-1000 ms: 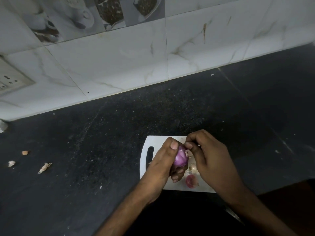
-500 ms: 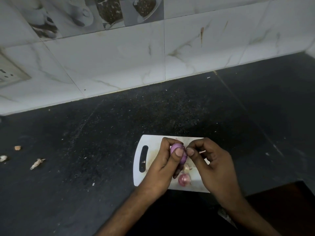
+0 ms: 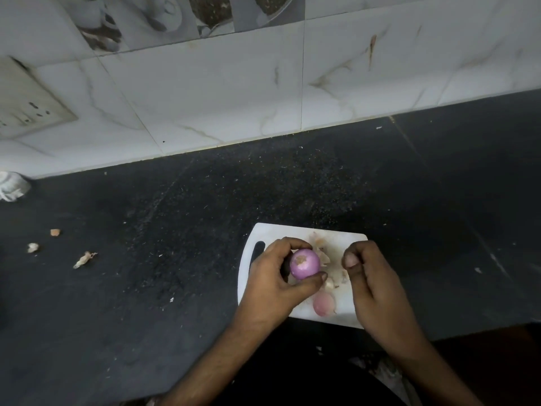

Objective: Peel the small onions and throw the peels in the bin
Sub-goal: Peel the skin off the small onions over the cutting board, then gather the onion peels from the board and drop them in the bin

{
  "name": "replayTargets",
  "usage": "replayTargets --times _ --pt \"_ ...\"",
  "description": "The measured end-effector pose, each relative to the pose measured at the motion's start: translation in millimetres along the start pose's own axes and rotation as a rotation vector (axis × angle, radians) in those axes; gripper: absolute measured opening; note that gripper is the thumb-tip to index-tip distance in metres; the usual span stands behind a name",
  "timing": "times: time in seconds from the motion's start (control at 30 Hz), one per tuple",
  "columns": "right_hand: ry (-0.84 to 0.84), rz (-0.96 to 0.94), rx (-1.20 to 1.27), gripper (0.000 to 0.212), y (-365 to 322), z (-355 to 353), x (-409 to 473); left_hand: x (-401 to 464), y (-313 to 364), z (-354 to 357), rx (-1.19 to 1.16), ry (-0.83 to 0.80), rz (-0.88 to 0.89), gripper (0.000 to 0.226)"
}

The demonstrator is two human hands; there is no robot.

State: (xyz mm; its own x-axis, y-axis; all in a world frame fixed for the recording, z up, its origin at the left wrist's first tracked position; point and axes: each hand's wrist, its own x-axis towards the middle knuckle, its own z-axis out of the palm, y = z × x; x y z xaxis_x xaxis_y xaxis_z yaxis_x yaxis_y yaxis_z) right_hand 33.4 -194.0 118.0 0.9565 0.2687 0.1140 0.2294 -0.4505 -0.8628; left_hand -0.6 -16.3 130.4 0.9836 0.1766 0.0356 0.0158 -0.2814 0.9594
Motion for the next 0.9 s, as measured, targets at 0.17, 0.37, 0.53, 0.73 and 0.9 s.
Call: replayTargets --times 0.17,0.37,0.53,0.73,0.9 --pt "-0.146 0.106 0.137 0.027 -7 9 2 1 -6 0 0.166 -0.002 0.027 0.041" --pt "-0.176 0.17 0.268 0.029 -17 15 4 3 -9 -1 0.173 -0.084 0.065 0.041" --pt "-0.164 0.123 0.309 0.024 -15 16 3 4 -16 -2 0.248 -0.074 0.215 0.051" --pt "-0.014 0.241 0.486 0.021 -11 23 13 9 -21 -4 0.529 0.12 0.401 0.022" --pt "0.087 0.42 0.641 0.014 3 13 28 30 -33 -3 0.281 0.111 0.154 0.007"
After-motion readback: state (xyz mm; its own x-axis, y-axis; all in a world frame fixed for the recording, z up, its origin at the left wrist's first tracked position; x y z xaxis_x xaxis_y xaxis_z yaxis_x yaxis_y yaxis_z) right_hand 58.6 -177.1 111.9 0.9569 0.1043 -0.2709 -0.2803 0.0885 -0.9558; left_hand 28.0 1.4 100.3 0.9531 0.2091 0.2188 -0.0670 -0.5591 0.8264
